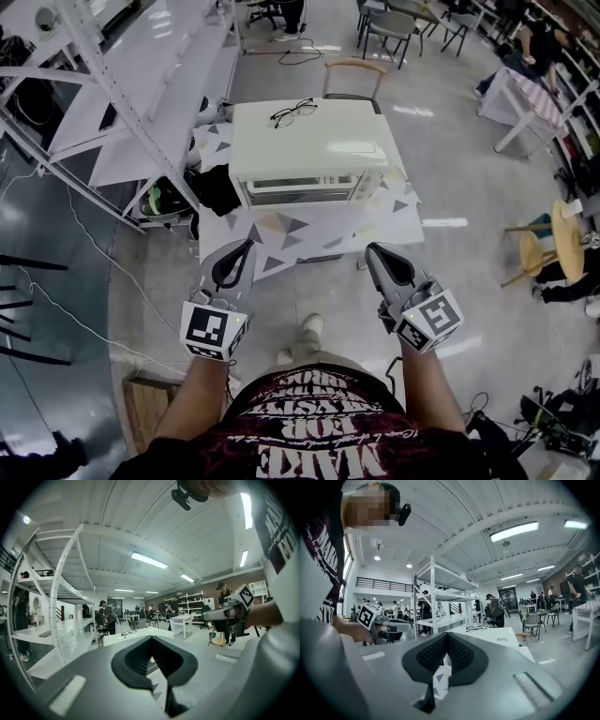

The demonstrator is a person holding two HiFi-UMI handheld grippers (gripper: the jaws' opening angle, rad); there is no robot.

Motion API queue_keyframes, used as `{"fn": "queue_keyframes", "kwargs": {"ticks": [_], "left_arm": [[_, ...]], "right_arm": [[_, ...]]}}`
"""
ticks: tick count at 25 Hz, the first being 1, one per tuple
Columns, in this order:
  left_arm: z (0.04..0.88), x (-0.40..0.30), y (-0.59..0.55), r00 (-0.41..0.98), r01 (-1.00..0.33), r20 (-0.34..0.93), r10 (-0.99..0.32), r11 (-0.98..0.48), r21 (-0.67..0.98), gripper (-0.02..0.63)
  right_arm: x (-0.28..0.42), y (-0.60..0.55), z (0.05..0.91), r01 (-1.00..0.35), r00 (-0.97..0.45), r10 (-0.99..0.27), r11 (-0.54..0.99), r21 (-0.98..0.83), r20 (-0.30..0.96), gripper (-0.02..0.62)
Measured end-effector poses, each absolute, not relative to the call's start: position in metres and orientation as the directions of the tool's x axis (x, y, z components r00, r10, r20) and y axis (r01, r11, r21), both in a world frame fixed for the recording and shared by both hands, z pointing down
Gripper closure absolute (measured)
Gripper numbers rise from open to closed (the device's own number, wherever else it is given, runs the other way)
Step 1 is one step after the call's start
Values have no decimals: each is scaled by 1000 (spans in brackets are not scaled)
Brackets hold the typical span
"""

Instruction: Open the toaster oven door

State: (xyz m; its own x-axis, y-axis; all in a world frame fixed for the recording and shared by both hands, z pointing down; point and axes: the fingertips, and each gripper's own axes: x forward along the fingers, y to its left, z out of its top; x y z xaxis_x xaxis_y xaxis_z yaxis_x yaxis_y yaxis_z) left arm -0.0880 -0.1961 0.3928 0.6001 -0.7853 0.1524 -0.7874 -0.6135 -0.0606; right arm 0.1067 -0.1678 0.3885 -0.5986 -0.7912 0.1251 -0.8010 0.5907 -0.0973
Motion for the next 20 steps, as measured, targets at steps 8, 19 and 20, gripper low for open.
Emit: {"fn": "queue_keyframes", "kwargs": {"ticks": [8,19,20], "left_arm": [[399,-89,-228,576,-804,167,-800,-592,-62,606],[393,-80,-267,542,-826,165,-824,-558,-75,606],[393,-79,-270,537,-829,164,-828,-553,-78,606]], "right_arm": [[107,-206,388,-783,-622,-774,615,-97,117,571],[124,-246,375,-759,-651,-754,645,-90,82,571],[126,-249,375,-756,-655,-751,649,-88,80,569]]}}
